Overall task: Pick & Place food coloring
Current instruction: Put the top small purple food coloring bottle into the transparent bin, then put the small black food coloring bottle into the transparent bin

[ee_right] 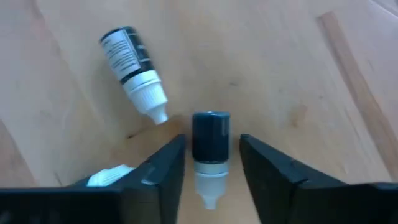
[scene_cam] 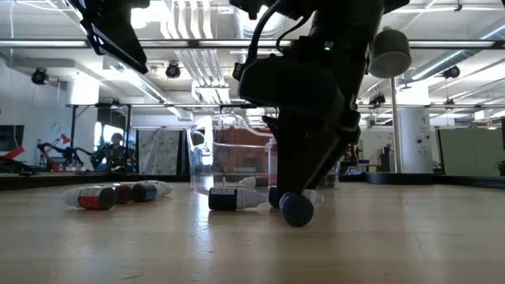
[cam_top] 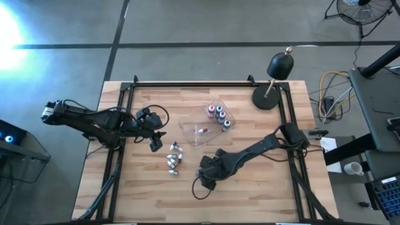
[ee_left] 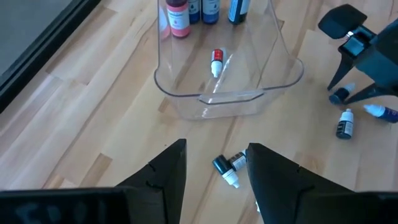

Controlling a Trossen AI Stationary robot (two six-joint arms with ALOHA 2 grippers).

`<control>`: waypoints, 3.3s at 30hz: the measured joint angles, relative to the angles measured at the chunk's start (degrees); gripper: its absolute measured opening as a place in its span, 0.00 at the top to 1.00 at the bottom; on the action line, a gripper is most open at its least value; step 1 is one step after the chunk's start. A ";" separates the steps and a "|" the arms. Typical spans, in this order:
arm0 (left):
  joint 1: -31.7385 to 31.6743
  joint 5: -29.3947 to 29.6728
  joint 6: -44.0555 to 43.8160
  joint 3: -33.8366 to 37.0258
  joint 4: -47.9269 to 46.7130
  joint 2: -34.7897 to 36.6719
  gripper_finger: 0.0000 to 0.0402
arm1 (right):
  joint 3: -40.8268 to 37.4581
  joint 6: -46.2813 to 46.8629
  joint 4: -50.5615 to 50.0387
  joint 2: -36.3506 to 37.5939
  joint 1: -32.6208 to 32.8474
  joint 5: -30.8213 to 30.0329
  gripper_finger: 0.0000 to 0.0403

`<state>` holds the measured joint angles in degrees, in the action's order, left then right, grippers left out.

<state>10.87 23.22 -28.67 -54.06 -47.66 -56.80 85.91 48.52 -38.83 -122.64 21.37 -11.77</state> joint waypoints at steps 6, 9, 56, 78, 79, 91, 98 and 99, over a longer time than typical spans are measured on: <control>0.00 0.19 0.07 0.00 0.01 0.00 0.65 | -0.39 2.54 -1.76 2.62 -1.41 1.85 0.86; 0.00 1.40 0.14 0.00 0.02 0.00 0.65 | -0.42 2.42 -2.57 8.03 -3.18 -1.52 0.88; -1.98 -6.49 -28.33 5.55 10.88 -32.62 0.66 | -2.34 14.54 -18.21 24.75 -11.08 -5.76 0.36; -3.59 -3.31 -21.54 5.65 18.48 -34.65 0.66 | -2.56 14.24 -18.16 24.60 -11.10 -5.89 0.38; -3.95 -3.26 -20.83 5.62 18.66 -34.58 0.66 | -2.56 14.06 -18.16 24.60 -11.10 -5.97 0.38; -5.64 -7.20 -19.01 6.61 18.46 -37.67 0.66 | -2.58 12.96 -18.16 24.60 -11.10 -6.22 0.38; -5.57 -7.41 -18.84 6.97 18.18 -36.60 0.76 | -2.80 12.34 -18.20 24.60 -11.13 -6.31 0.38; -5.57 -7.29 -18.65 6.95 18.12 -36.35 0.79 | -2.82 12.34 -18.18 24.60 -11.13 -6.35 0.38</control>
<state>5.30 15.94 -47.32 -47.11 -29.54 -93.15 83.09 60.86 -57.01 -98.04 10.24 -18.13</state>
